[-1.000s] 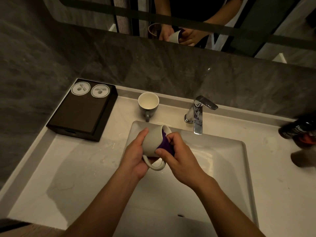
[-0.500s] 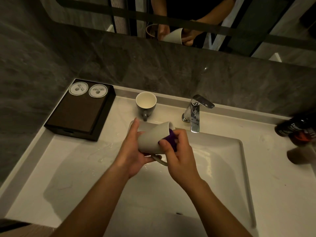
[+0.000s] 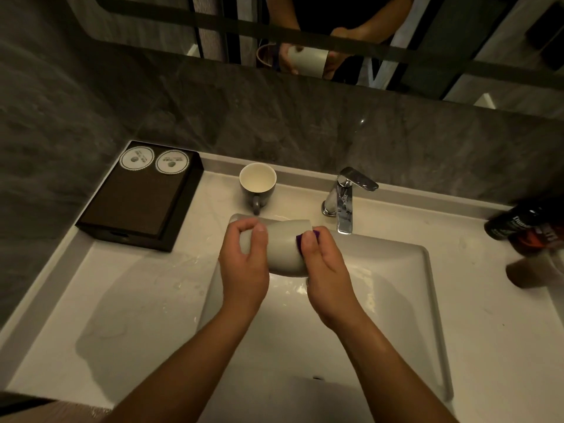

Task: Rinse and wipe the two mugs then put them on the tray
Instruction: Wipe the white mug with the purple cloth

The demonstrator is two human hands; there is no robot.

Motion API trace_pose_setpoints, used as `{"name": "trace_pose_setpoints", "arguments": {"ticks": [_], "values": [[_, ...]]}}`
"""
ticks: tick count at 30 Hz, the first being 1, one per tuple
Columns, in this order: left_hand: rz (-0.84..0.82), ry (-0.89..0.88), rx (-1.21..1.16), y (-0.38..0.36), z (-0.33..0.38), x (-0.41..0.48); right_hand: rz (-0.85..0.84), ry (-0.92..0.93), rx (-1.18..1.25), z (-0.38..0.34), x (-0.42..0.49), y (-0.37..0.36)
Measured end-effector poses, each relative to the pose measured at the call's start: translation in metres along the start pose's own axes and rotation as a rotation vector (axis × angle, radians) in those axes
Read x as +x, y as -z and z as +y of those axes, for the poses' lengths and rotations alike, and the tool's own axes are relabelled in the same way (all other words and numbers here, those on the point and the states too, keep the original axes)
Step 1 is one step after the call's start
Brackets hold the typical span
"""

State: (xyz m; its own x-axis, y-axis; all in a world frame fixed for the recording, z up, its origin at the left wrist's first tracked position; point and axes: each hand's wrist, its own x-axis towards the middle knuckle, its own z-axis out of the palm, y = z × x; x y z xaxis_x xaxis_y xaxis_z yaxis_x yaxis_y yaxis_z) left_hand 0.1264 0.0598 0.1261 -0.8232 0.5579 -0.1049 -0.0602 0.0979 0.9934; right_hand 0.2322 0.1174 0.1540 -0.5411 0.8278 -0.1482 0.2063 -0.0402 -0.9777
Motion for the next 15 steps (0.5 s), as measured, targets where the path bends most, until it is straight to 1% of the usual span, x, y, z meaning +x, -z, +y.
{"name": "trace_pose_setpoints", "arguments": {"ticks": [2,3,4,5,6,8,10,11,12,13,15], "values": [[-0.158,0.505,-0.273,0.006,0.008,0.016,-0.007,0.055,-0.162,0.006,-0.002,0.002],[-0.227,0.726,-0.396,0.011,0.013,0.022,-0.025,0.077,-0.24,0.011,-0.003,0.003],[-0.268,0.837,-0.452,0.014,0.018,0.025,-0.048,0.089,-0.299,0.015,-0.005,0.003],[-0.265,0.854,-0.437,0.013,0.021,0.026,-0.063,0.092,-0.325,0.017,-0.007,0.001],[-0.219,0.809,-0.374,0.009,0.022,0.025,-0.066,0.098,-0.331,0.018,-0.008,-0.002],[-0.085,0.663,-0.272,-0.001,0.02,0.017,-0.024,0.122,-0.31,0.015,-0.01,-0.007],[-0.003,0.523,-0.225,-0.006,0.014,0.01,0.033,0.128,-0.237,0.007,-0.009,-0.008],[0.032,0.419,-0.166,-0.007,0.009,0.007,0.05,0.103,-0.186,0.004,-0.008,-0.007],[0.065,0.271,-0.082,-0.007,0.004,0.005,0.067,0.063,-0.134,0.0,-0.007,-0.006],[0.087,0.084,0.001,-0.005,0.002,0.001,0.081,0.016,-0.077,-0.001,-0.006,-0.004],[0.064,-0.263,0.087,-0.002,-0.006,-0.003,0.097,-0.079,0.072,-0.003,-0.004,-0.003]]}}
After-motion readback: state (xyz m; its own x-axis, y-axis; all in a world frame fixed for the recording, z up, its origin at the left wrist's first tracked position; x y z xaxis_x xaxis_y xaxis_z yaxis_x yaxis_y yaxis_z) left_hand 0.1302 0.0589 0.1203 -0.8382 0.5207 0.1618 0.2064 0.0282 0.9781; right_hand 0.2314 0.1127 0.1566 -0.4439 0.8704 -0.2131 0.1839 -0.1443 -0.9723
